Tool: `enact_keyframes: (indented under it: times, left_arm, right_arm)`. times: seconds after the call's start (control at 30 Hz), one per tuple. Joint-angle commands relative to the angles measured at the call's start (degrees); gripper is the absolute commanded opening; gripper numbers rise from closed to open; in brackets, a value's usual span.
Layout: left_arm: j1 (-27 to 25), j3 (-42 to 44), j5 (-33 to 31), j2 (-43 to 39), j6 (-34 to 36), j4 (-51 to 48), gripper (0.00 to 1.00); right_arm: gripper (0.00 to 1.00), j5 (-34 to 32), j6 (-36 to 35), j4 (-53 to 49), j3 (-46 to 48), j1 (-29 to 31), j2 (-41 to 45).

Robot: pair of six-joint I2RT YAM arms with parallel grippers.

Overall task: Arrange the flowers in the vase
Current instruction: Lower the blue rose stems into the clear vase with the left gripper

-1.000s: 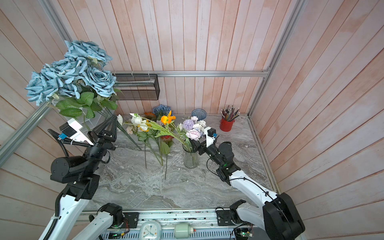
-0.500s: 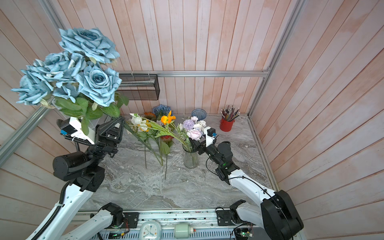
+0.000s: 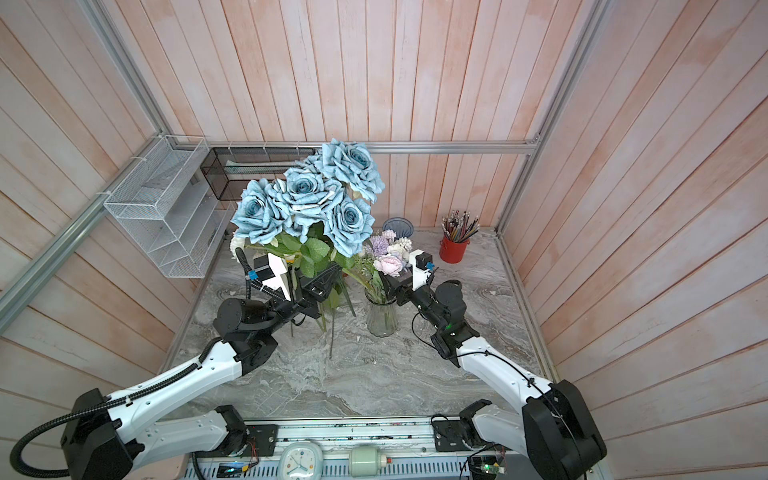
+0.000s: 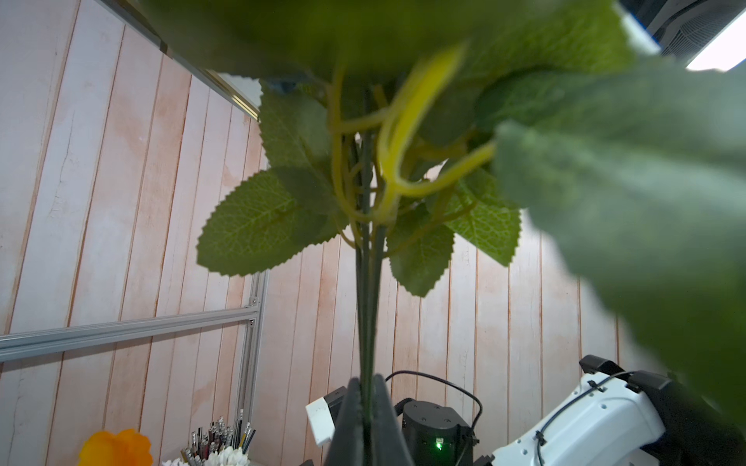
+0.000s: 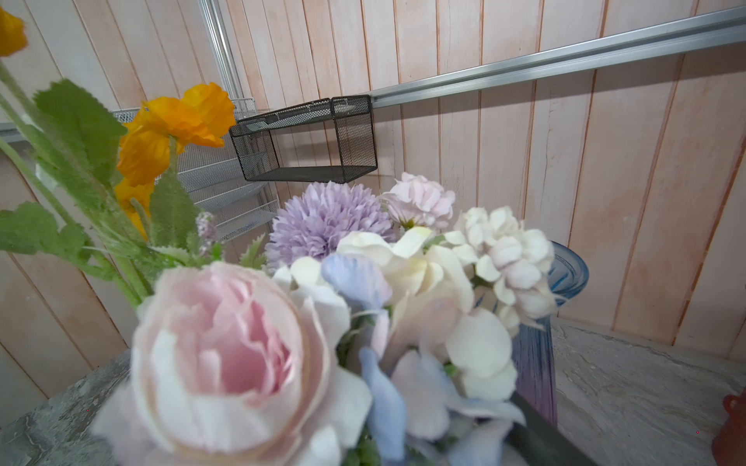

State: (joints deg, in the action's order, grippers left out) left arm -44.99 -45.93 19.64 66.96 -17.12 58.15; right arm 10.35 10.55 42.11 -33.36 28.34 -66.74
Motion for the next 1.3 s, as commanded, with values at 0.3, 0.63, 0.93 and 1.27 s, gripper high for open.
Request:
enact_keyframes:
  times: [0.3, 0.63, 0.93, 1.27]
  left_arm:
    - [-1.4, -1.24, -8.46, 13.33, 2.72, 18.35, 0.0]
    - [-1.49, -3.28, -11.46, 20.31, 3.62, 22.42, 0.0]
    - [-1.52, -8.02, -11.79, 18.86, 3.06, 17.5, 0.0]
    - [-1.83, -7.88, -12.04, 23.65, 8.11, 18.69, 0.0]
  right_arm:
    - [0.89, -0.7, 1.49, -1.43, -0.39, -1.44, 2.16]
    - [0.89, 1.08, 2.2, -1.18, -0.14, -1.53, 1.95]
    - [0.88, 1.62, 2.99, -0.62, 0.57, -1.53, 2.2]
    - [0.88, 3.25, 3.32, 0.13, 1.05, -1.53, 2.29]
